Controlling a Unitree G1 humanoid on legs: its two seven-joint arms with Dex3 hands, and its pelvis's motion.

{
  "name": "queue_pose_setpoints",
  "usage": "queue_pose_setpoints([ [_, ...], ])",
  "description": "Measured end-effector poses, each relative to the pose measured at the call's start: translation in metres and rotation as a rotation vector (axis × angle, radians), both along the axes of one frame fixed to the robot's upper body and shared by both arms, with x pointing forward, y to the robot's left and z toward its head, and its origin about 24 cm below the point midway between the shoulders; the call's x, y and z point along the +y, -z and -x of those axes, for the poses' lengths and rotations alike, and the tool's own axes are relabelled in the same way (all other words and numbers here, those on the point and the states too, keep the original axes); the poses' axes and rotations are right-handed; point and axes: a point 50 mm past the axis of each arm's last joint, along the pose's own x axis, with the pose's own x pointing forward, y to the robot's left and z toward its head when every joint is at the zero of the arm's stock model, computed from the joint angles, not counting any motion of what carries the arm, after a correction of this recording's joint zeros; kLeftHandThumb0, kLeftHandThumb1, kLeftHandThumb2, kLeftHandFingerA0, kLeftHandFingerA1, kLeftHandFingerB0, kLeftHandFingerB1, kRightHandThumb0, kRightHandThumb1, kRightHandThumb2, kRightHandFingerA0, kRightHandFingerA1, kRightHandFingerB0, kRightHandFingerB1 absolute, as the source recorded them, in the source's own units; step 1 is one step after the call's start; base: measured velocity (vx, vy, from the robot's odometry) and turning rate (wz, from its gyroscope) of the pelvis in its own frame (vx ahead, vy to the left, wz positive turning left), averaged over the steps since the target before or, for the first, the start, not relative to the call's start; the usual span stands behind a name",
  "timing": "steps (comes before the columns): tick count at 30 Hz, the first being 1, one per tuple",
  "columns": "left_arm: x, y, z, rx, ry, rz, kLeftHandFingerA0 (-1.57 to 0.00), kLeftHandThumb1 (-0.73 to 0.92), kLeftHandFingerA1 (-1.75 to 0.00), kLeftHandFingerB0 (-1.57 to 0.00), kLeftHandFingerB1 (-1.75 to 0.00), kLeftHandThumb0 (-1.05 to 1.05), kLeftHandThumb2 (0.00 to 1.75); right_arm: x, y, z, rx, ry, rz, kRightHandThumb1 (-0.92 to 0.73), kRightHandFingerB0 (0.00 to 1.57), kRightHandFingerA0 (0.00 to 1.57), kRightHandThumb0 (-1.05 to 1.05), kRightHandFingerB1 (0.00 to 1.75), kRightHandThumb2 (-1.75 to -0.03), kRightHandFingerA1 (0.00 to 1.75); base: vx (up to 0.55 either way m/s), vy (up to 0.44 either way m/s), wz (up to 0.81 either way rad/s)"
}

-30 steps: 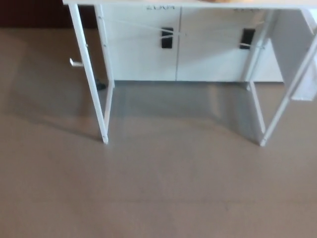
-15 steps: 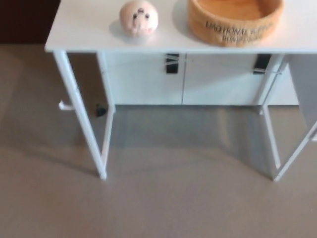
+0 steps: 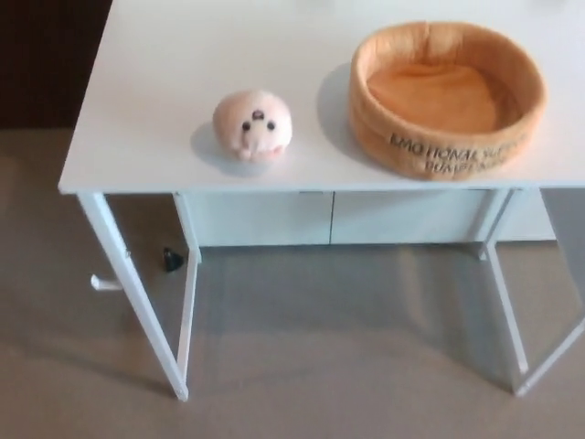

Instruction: The robot walks towards a table in front, picks a dumpling toy with left hand and puts it in an orange round plate

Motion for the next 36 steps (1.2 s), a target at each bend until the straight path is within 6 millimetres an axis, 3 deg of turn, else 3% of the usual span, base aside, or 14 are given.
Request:
queue_pose_setpoints([
  [15, -0.004, 0.002, 0.004, -0.004, -0.004, 0.007, -0.67, 0.65, -0.61, -0.29, -0.3, -0.33, 0.59, -0.002, -0.001, 0.001, 0.007, -0.01, 0.012, -0.71, 0.48, 0.63, -0.4, 0.39, -0.62, 0.48, 0.13, 0.015, -0.01],
  [16, -0.002, 0.001, 0.003, -0.009, -0.01, 0.004, -0.73, 0.63, -0.67, -0.28, -0.31, -0.34, 0.59, -0.001, -0.001, 0.0, 0.005, -0.012, 0.009, -0.72, 0.48, 0.64, -0.4, 0.39, -0.62, 0.5, 0.2, 0.059, -0.12],
  [21, 0.0, 0.001, 0.008, 0.002, -0.022, -0.001, -0.72, 0.63, -0.72, -0.29, -0.3, -0.33, 0.59, 0.001, 0.0, -0.002, 0.003, -0.02, 0.005, -0.71, 0.49, 0.63, -0.4, 0.39, -0.62, 0.5, 0.08, 0.047, 0.04],
  [22, 0.0, 0.001, 0.009, 0.004, -0.022, -0.002, -0.67, 0.48, -0.74, -0.22, -0.43, -0.39, 0.77, 0.001, 0.0, -0.001, 0.005, -0.02, 0.004, -0.71, 0.48, 0.64, -0.41, 0.39, -0.62, 0.49, 0.09, -0.015, 0.05],
  [23, 0.0, 0.001, 0.01, 0.005, -0.022, -0.003, -0.69, 0.44, -0.77, -0.16, -0.5, -0.22, 0.92, 0.001, 0.0, -0.001, 0.007, -0.022, 0.004, -0.7, 0.5, 0.65, -0.41, 0.4, -0.62, 0.52, 0.0, 0.0, 0.0],
  [24, 0.0, 0.001, 0.01, 0.006, -0.022, -0.004, -0.69, 0.44, -0.77, -0.16, -0.5, -0.22, 0.92, 0.002, 0.001, -0.001, 0.008, -0.024, 0.004, -0.7, 0.5, 0.65, -0.41, 0.4, -0.62, 0.52, 0.06, -0.071, 0.07],
  [25, 0.0, 0.001, 0.01, 0.005, -0.022, -0.006, -0.73, 0.62, -0.69, -0.3, -0.31, -0.29, 0.59, 0.002, 0.001, -0.001, 0.008, -0.026, 0.004, -0.7, 0.51, 0.65, -0.42, 0.4, -0.62, 0.52, 0.06, -0.085, 0.02],
  [27, 0.0, 0.001, 0.012, 0.007, -0.023, -0.008, -0.71, 0.62, -0.72, -0.3, -0.31, -0.3, 0.59, 0.002, 0.001, 0.001, 0.01, -0.026, 0.004, -0.69, 0.5, 0.65, -0.41, 0.39, -0.61, 0.51, 0.03, -0.147, 0.07],
  [31, -0.002, 0.002, 0.014, 0.011, -0.023, -0.001, -0.65, 0.64, -0.61, -0.28, -0.31, -0.32, 0.6, 0.003, 0.002, 0.003, 0.015, -0.024, 0.001, -0.69, 0.47, 0.65, -0.41, 0.38, -0.61, 0.48, 0.04, -0.203, 0.15],
  [34, -0.003, 0.002, 0.013, 0.007, -0.022, 0.002, -0.76, 0.61, -0.75, -0.3, -0.31, -0.32, 0.58, -0.001, 0.0, 0.002, 0.013, -0.024, 0.012, -0.69, 0.51, 0.66, -0.42, 0.4, -0.61, 0.53, 0.03, -0.075, -0.03],
  [36, -0.003, 0.002, 0.013, 0.007, -0.022, 0.002, -0.76, 0.61, -0.71, -0.3, -0.31, -0.3, 0.58, -0.001, 0.0, 0.001, 0.011, -0.024, 0.011, -0.69, 0.51, 0.66, -0.42, 0.4, -0.61, 0.53, 0.02, -0.002, -0.03],
])
